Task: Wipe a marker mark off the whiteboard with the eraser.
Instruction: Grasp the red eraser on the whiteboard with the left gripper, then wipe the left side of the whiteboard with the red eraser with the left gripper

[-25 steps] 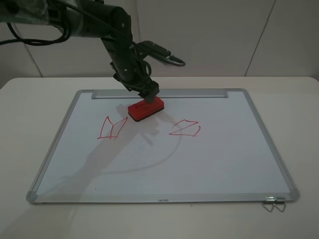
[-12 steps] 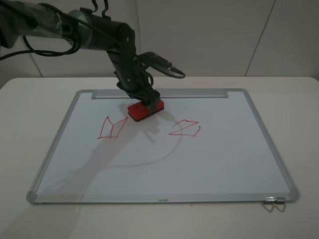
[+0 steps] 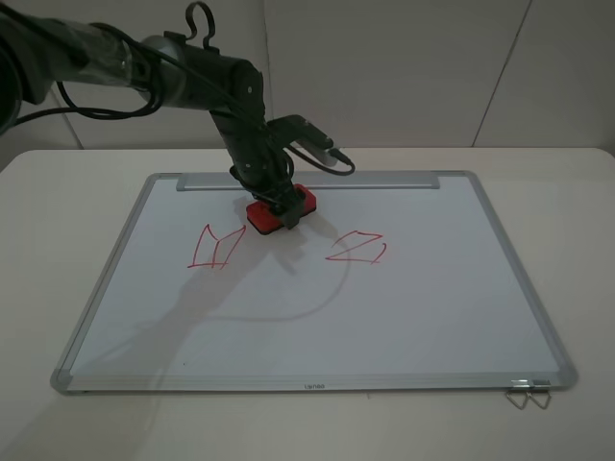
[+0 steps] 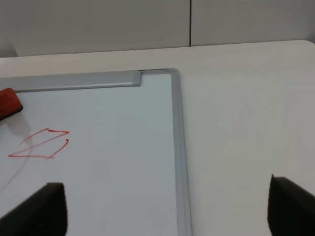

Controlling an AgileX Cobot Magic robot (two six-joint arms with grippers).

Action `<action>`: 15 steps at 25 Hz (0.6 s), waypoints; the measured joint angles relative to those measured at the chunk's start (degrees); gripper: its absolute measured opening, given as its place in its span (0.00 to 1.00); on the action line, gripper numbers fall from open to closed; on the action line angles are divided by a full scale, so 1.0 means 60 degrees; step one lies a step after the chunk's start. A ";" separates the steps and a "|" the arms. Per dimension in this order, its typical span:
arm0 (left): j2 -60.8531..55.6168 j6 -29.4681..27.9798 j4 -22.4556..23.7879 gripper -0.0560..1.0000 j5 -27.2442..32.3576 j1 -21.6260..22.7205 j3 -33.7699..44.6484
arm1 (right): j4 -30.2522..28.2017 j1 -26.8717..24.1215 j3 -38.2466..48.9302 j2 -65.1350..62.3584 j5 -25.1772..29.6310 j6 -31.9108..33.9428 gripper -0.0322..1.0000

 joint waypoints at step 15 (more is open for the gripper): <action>0.0000 -0.0041 -0.0024 0.58 -0.0277 0.0000 0.0000 | 0.0000 0.0000 0.0000 0.0000 0.0000 0.0000 0.73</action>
